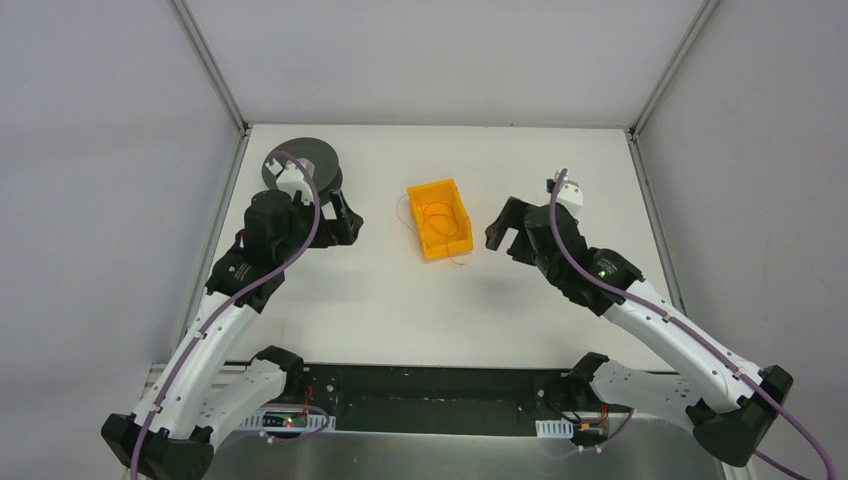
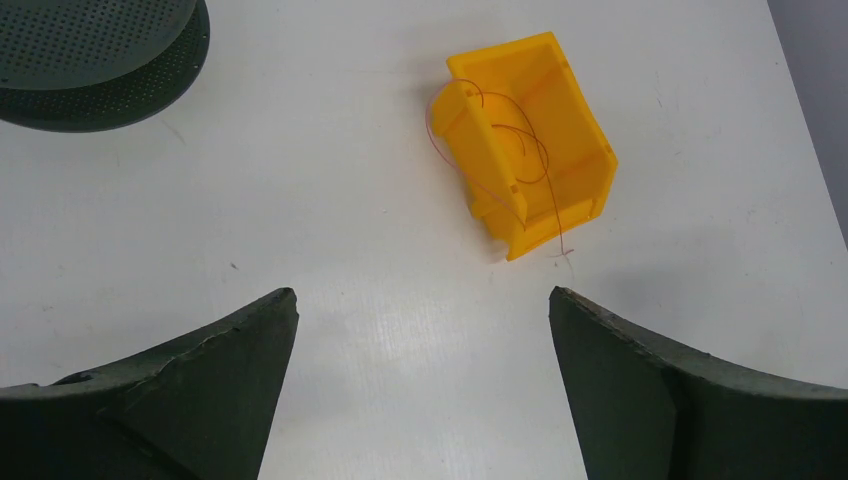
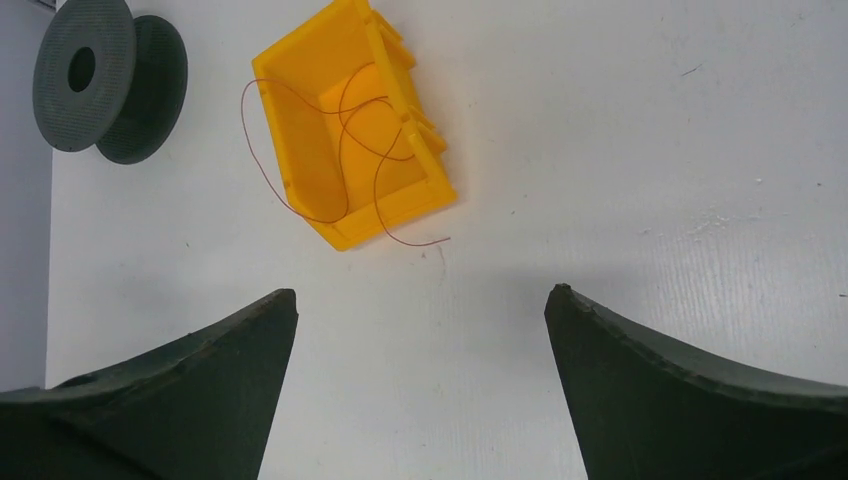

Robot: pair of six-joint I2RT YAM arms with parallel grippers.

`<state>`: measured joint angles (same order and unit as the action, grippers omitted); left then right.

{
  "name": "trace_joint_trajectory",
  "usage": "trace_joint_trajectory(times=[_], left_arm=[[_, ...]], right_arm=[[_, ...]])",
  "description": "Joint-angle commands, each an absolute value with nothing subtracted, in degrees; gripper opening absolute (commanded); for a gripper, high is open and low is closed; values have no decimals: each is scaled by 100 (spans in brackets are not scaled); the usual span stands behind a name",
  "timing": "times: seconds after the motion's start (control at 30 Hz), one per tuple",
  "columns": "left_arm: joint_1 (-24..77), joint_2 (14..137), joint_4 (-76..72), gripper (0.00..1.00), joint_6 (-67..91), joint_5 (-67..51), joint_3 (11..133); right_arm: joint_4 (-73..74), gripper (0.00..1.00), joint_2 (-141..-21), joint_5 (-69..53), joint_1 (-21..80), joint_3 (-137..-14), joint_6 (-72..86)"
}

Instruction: Wrap the cables

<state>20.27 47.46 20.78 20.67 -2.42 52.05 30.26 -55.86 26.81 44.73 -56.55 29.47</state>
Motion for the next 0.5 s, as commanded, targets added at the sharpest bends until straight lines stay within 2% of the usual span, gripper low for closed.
trace_joint_trajectory(times=[0.0,0.33,0.47], left_arm=[[2057,4664,1881,96,2123,-136,5320],[2058,4589,1885,95,2085,-33,5284],[2057,4580,1881,94,2053,258,5258]], right_arm=[[2520,99,-5621,2669,4484,-5660,2915],[660,99,-6306,2642,4477,-4928,1753],[-162,90,-7169,2137,4375,-4935,1244]])
